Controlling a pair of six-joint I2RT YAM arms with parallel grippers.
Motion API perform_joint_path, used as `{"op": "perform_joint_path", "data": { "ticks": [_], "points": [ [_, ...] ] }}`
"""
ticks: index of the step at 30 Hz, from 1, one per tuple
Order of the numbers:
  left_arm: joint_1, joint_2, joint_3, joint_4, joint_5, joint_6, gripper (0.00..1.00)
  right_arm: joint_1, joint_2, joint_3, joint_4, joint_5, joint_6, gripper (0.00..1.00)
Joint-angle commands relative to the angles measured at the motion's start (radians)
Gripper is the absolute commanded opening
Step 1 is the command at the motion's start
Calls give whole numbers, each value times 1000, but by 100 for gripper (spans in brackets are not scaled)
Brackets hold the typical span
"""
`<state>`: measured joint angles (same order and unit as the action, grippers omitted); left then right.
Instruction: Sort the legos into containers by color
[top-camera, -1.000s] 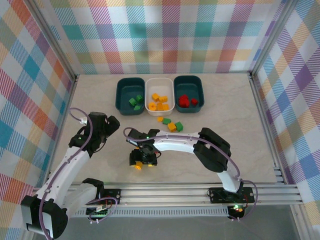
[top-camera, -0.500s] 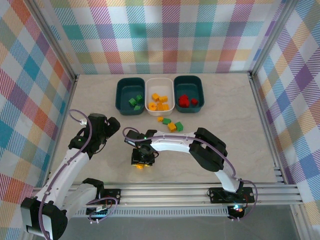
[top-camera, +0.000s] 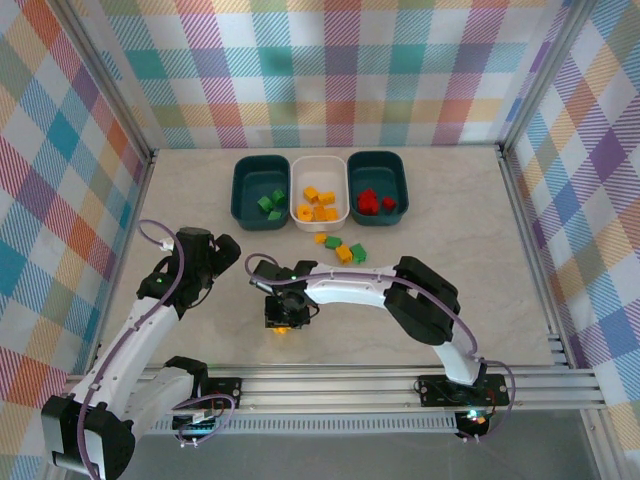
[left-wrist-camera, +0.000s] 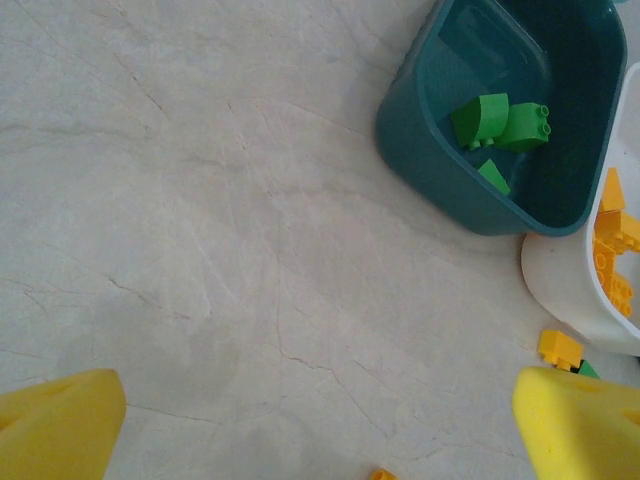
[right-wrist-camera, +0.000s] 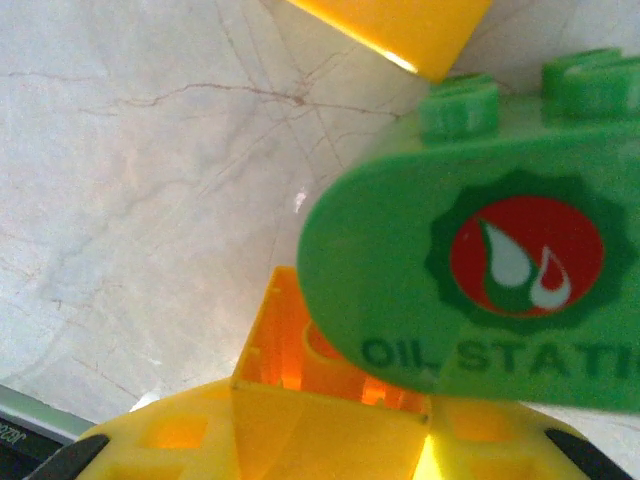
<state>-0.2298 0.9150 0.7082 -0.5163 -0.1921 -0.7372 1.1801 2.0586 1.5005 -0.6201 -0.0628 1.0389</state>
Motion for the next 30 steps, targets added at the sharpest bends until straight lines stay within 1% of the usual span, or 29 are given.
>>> {"op": "perform_joint_path", "data": {
  "ticks": [1, 3, 6, 8, 10, 12, 15, 16, 19, 21, 23, 26, 28, 29, 30],
  "points": [
    [12, 3, -7, 31, 4, -5, 99, 30, -108, -3, -33, 56, -92, 21],
    [12, 10, -5, 38, 2, -6, 99, 33, -149, 3, -41, 81, -131, 19],
    [11, 37, 10, 39, 6, -4, 99, 19, -200, 35, -86, 157, -201, 18],
    [12, 60, 15, 41, 24, -4, 98, -30, -235, 34, -84, 183, -245, 18],
    [12, 84, -2, 58, 64, -11, 97, -114, -265, 14, -49, 195, -300, 18],
    [11, 109, -37, 89, 118, -34, 96, -203, -264, 19, -6, 203, -363, 19],
    [-21, 166, -114, 180, 223, -96, 94, -340, -179, 114, 19, 225, -467, 19],
    [-51, 197, -127, 194, 238, -113, 93, -387, -126, 178, 6, 237, -488, 19],
    [-152, 281, -96, 175, 228, -125, 91, -504, 64, 398, -51, 230, -522, 18],
    [-209, 300, -74, 163, 221, -128, 90, -544, 174, 524, -86, 217, -557, 19],
    [-259, 288, -56, 142, 190, -131, 90, -569, 279, 663, -150, 230, -588, 20],
    [-308, 270, -38, 98, 155, -118, 90, -597, 394, 839, -249, 215, -608, 23],
    [-334, 268, -25, 71, 145, -88, 90, -612, 438, 904, -270, 202, -618, 29],
    [-347, 273, -19, 58, 139, -75, 89, -614, 441, 917, -272, 202, -623, 34],
    [-364, 279, -12, 44, 132, -54, 89, -614, 438, 923, -270, 202, -631, 44]
  ]
}}
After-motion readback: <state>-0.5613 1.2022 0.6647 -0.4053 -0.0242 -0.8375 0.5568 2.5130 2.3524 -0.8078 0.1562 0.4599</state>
